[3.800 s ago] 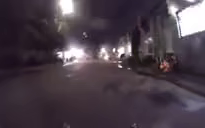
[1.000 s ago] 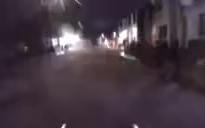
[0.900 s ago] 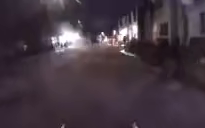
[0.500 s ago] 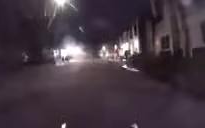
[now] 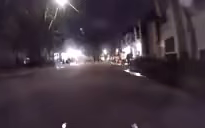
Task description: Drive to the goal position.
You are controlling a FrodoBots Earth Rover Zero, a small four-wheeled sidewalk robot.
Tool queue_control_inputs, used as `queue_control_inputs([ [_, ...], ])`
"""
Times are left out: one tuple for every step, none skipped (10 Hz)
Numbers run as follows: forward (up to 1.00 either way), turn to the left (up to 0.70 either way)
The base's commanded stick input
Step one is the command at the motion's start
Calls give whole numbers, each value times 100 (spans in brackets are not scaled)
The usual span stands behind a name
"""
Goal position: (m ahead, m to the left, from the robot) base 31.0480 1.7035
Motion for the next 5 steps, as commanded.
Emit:
queue_control_inputs([
  [100,-24],
  [100,-40],
  [100,-22],
  [100,-4],
  [100,0],
])
